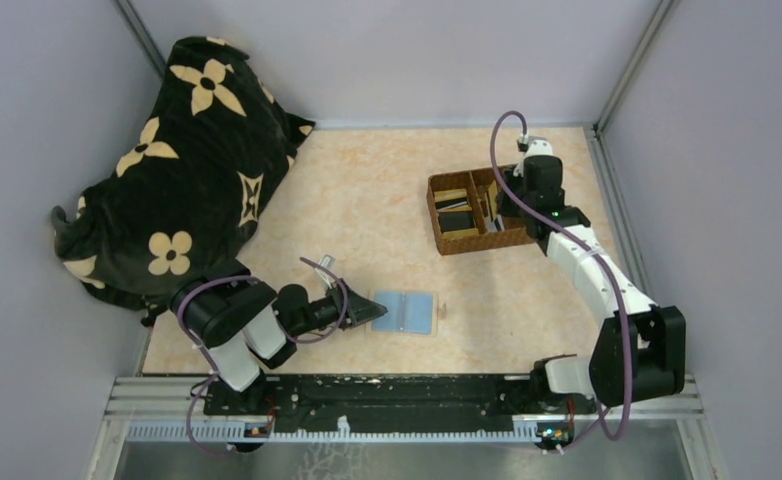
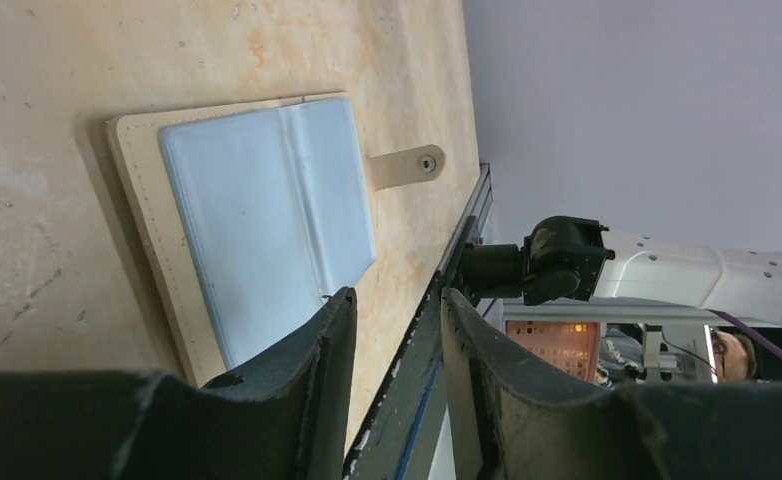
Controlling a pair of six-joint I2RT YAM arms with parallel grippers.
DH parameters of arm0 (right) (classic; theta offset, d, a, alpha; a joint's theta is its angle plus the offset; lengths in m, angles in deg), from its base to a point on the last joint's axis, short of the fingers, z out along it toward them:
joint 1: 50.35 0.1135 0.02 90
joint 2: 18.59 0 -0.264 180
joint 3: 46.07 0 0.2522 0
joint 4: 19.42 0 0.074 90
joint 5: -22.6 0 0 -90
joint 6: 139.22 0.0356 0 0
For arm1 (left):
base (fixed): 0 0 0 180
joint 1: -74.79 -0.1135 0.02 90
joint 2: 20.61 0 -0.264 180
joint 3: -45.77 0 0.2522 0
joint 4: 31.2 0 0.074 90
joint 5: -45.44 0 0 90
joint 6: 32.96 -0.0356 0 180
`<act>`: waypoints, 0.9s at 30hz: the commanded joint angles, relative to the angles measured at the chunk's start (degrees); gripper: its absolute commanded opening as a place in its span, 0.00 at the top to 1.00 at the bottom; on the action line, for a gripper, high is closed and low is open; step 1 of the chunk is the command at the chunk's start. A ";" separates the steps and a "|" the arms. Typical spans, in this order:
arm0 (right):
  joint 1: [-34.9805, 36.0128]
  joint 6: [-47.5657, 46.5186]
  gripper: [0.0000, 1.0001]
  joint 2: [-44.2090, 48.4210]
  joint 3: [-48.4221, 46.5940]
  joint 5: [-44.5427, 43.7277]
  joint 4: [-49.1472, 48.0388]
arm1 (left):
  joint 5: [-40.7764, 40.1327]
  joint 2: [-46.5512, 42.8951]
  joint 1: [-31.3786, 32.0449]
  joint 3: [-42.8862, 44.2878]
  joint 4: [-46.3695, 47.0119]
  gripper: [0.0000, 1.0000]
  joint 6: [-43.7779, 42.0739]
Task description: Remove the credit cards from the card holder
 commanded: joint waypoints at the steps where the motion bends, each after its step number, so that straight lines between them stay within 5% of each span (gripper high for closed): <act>1: -1.32 -1.50 1.00 -1.29 -1.27 -1.77 -2.42 | 1.00 1.57 -0.09 -0.11 15.72 0.57 -1.58; 27: -2.88 -3.73 1.00 -8.59 -2.08 5.15 -4.70 | 1.91 4.11 -0.74 0.94 15.72 0.58 -2.54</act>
